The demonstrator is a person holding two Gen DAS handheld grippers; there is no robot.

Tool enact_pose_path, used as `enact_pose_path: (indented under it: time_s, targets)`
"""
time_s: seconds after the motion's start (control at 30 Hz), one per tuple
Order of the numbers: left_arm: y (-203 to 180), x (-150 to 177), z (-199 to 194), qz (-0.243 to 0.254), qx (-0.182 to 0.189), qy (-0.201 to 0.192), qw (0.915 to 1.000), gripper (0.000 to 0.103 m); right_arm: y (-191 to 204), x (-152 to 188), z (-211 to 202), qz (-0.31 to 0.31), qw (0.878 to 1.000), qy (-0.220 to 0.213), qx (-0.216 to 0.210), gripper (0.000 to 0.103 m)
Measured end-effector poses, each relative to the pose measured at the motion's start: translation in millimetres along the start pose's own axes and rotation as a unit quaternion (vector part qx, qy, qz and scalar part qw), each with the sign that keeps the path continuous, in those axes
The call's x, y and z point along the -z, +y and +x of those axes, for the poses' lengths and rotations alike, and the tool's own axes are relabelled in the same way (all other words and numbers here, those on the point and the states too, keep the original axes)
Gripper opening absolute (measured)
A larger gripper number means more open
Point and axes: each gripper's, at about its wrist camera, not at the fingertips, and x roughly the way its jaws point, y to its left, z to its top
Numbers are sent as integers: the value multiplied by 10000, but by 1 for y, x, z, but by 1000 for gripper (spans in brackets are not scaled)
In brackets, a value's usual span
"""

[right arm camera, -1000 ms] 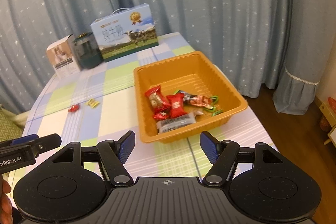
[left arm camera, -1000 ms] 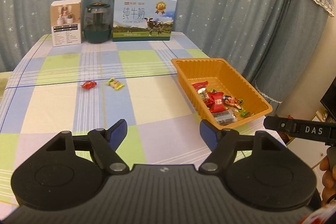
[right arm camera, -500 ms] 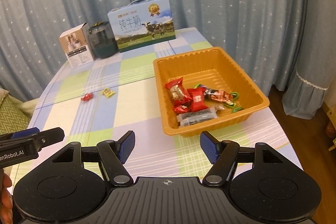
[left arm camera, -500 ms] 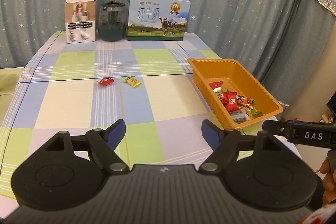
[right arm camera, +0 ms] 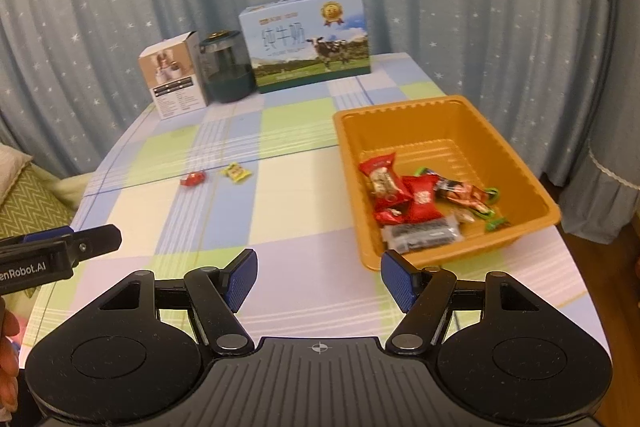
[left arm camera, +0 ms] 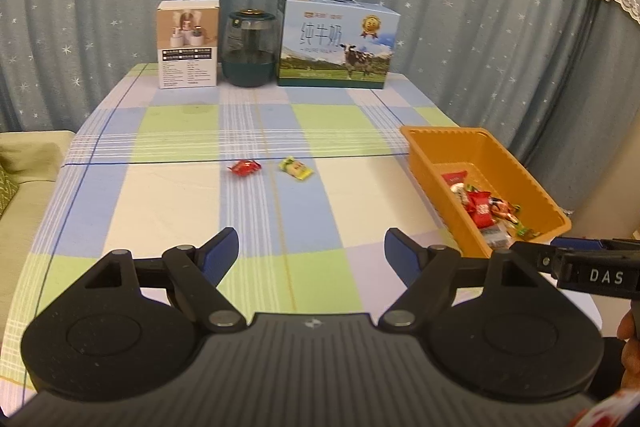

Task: Organize snacks
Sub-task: 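Move both open tools toward the small red and yellow candies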

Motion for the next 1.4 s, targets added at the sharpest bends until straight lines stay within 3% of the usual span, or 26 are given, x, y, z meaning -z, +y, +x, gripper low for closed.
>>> enact_pose_path:
  time_s: [0.63, 1.17, 1.4]
  targets:
    - [32, -14, 38, -16, -134, 79, 9999, 88, 27, -19, 46, -387, 9990, 42, -216, 68]
    - [79, -27, 121, -347, -181, 225, 9990, 94, 49, -44, 139, -876, 9940, -137, -638, 68]
    - [92, -27, 156, -85, -548, -46, 9985, 94, 54, -53, 183, -1085, 9908, -151, -800, 68]
